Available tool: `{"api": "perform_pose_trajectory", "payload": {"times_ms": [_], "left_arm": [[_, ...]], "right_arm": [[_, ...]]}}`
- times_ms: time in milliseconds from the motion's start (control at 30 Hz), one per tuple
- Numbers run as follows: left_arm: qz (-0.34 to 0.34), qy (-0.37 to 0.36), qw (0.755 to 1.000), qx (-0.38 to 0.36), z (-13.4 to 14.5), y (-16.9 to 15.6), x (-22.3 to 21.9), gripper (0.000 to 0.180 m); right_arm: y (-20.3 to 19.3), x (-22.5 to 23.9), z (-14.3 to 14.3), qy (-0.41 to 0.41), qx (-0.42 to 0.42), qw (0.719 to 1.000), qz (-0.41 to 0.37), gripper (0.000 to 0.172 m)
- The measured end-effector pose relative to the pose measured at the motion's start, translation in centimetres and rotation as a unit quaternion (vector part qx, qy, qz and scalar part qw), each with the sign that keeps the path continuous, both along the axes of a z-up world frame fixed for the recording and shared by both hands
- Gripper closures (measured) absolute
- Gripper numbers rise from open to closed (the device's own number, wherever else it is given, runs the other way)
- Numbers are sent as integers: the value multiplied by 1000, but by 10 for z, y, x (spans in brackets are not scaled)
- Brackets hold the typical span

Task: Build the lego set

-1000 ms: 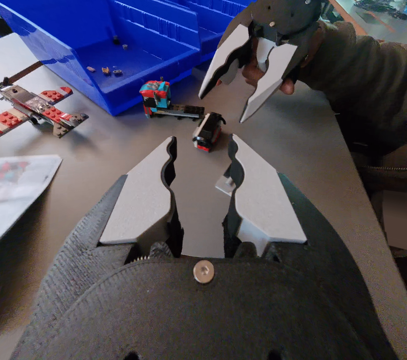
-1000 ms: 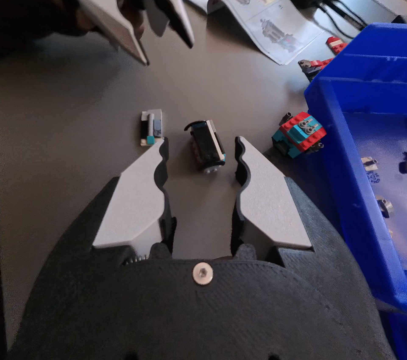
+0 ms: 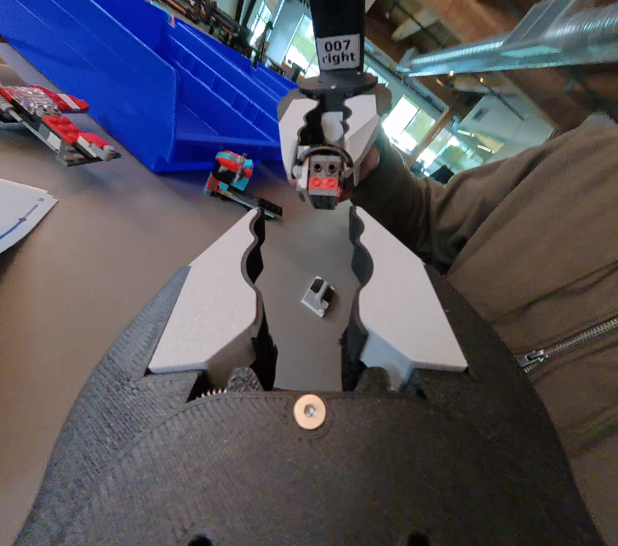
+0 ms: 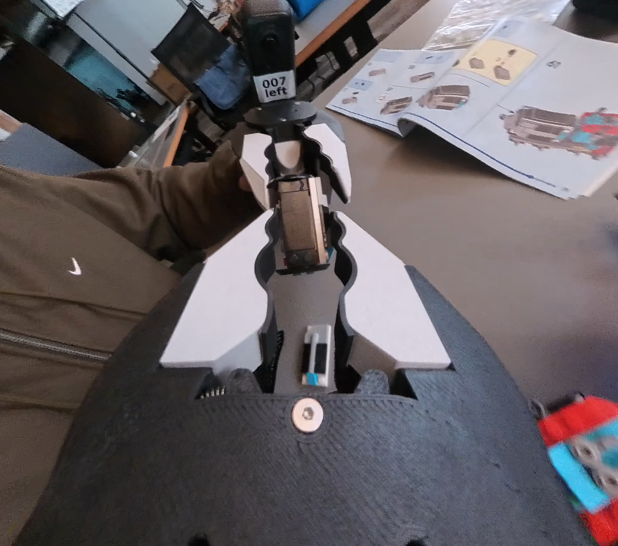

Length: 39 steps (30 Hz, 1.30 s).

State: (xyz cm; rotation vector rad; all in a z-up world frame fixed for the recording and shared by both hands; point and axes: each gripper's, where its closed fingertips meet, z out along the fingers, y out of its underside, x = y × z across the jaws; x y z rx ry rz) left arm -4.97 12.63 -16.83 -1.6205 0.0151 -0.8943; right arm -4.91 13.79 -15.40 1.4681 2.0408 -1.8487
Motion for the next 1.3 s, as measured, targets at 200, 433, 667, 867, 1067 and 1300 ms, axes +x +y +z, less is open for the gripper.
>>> {"api": "perform_pose_trajectory", "payload": {"times_ms": [200, 433, 667, 867, 1067, 1300], "left_arm": [[-11, -14, 1000, 12, 4, -4, 0, 138], [-13, -66, 998, 21, 11, -5, -6, 149], [6, -83, 996, 27, 13, -3, -13, 149], [18, -100, 994, 32, 16, -2, -20, 149], [25, -95, 995, 35, 15, -2, -22, 154], [51, -138, 989, 12, 13, 1, -32, 155]], "right_arm": [[-20, -17, 2, -18, -18, 999, 36, 140], [-18, -23, 1, -37, -45, 996, 69, 140], [-13, -23, -3, -51, -65, 994, 76, 141], [-13, -24, -5, -54, -62, 994, 77, 141], [-13, -26, -3, -44, -60, 995, 70, 141], [-7, -36, -2, -15, -44, 999, 27, 140]]}}
